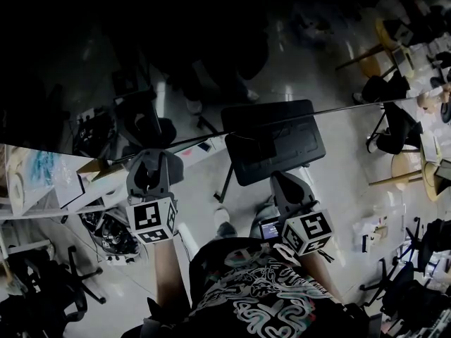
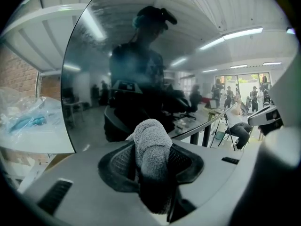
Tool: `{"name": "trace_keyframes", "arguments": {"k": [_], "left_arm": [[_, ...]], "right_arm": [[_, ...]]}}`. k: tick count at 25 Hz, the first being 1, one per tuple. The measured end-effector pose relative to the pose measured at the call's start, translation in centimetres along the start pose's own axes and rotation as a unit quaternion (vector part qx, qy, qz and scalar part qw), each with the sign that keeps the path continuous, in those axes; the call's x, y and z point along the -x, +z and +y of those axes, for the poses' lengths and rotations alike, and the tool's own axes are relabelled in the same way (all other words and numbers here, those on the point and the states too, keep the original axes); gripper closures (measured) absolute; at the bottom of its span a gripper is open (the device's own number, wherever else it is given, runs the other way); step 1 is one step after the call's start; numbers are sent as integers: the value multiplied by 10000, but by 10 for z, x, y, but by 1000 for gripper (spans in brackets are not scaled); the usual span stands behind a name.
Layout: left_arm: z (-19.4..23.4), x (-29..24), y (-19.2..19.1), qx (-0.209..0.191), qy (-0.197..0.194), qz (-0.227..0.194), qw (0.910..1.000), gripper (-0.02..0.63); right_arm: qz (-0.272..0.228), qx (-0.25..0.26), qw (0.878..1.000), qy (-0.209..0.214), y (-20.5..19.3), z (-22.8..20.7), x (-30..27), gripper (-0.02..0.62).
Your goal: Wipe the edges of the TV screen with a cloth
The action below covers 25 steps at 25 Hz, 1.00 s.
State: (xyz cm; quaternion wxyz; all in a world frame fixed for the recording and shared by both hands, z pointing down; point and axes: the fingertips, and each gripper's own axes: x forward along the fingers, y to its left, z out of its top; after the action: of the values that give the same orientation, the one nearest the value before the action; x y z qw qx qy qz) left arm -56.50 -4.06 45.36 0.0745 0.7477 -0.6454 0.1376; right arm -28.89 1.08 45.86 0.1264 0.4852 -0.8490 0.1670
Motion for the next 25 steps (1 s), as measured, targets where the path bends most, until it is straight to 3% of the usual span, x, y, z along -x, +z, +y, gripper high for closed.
{"name": "trace_keyframes", "arguments": {"k": [25], "left_arm": [[-30,-8,9,129,-318,4,9994,454]], "right_arm": [[-22,-57,9999,-100,4,-9,-2,563]]}}
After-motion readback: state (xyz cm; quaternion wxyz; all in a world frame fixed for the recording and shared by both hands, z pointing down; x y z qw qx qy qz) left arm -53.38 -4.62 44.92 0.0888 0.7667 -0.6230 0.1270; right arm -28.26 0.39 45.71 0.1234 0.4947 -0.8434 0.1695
